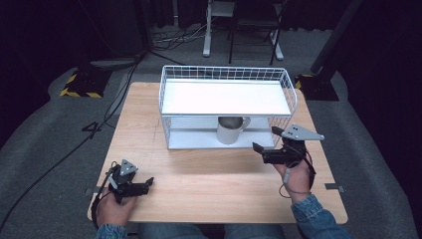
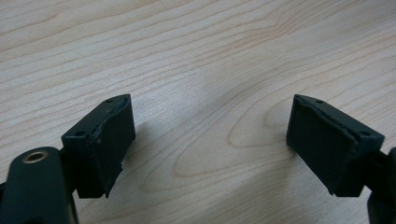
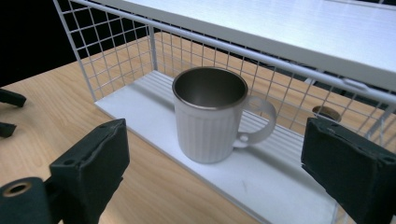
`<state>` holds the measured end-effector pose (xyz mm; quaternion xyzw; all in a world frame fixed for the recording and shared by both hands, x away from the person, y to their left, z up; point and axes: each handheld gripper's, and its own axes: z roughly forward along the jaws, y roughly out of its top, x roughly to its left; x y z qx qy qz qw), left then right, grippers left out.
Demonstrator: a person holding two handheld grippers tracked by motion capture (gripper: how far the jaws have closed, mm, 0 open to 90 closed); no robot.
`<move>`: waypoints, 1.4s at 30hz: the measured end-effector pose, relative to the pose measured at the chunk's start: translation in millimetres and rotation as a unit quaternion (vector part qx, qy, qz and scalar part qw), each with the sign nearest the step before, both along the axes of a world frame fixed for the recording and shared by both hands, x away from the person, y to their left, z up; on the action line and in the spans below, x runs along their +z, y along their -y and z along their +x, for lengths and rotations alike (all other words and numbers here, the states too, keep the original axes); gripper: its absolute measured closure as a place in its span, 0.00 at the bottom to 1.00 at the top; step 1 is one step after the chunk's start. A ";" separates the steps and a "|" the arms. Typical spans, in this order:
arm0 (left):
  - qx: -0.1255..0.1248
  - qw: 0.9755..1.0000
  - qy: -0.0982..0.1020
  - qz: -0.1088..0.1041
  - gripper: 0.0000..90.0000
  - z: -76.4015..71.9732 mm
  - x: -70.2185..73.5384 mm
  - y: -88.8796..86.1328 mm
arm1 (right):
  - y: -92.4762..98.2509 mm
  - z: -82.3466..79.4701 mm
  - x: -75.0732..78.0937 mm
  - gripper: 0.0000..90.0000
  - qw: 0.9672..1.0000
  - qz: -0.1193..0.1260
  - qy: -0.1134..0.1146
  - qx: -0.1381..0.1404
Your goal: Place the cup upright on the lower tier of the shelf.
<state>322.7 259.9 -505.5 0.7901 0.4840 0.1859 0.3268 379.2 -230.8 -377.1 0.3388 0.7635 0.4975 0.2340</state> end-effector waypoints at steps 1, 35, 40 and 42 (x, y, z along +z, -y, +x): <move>0.001 1.000 -0.001 0.000 0.18 0.1 0.0 0.2 | 4.7 -1.5 -0.6 0.08 1.000 -0.001 -0.002 -0.002; 0.001 1.000 -0.002 -0.001 0.18 2.0 0.1 0.3 | 116.8 -23.4 -60.7 0.03 0.990 -0.050 -0.118 -0.060; 0.001 1.000 -0.002 -0.001 0.18 2.0 0.1 0.3 | 119.0 -23.7 -74.5 0.03 0.987 -0.058 -0.134 -0.063; 0.001 1.000 -0.002 -0.001 0.18 2.0 0.1 0.3 | 120.6 -23.9 -83.2 0.02 0.986 -0.060 -0.143 -0.065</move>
